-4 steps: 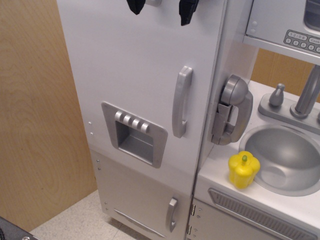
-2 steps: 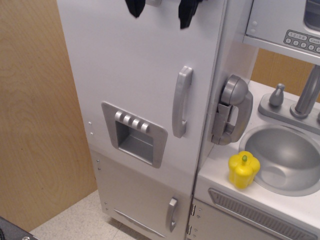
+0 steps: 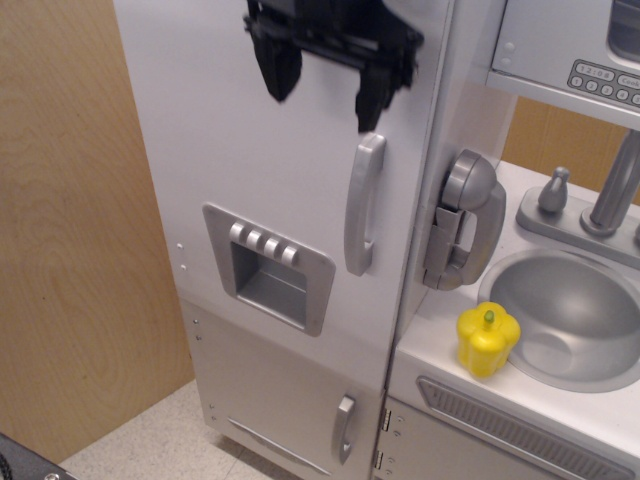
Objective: Open fridge
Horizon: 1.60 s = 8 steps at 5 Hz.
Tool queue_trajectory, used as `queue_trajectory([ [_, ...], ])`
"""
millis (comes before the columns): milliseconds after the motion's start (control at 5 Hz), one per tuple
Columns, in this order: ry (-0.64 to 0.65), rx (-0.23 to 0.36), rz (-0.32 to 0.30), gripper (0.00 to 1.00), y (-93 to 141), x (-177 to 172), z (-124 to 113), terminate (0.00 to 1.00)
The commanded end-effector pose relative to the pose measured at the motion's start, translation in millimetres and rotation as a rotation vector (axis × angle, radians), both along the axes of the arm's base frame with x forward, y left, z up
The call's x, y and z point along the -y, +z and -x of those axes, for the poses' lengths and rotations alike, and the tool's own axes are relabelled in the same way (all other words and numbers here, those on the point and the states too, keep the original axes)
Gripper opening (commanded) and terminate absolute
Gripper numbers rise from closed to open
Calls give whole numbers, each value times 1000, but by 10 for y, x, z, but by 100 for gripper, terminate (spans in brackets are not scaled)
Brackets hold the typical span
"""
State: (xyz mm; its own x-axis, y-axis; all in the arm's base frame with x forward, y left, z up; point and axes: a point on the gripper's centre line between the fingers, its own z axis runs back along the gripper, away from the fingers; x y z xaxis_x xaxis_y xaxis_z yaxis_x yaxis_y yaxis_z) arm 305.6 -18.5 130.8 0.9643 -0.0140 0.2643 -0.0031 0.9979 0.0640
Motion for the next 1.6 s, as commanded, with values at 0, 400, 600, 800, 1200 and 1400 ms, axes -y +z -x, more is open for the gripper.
queue_trajectory([
  [0,-47,83,63,100,-183,122,-137,0],
  [400,-43,125,69,100,-306,289,-227,0],
  [600,-34,131,30,100,-388,250,-255,0],
  [800,-31,163,6,0,-459,214,-284,0],
  [1200,-5,203,19,0,-455,139,-291,0],
  [1400,-20,213,49,0,-291,79,-93,0],
])
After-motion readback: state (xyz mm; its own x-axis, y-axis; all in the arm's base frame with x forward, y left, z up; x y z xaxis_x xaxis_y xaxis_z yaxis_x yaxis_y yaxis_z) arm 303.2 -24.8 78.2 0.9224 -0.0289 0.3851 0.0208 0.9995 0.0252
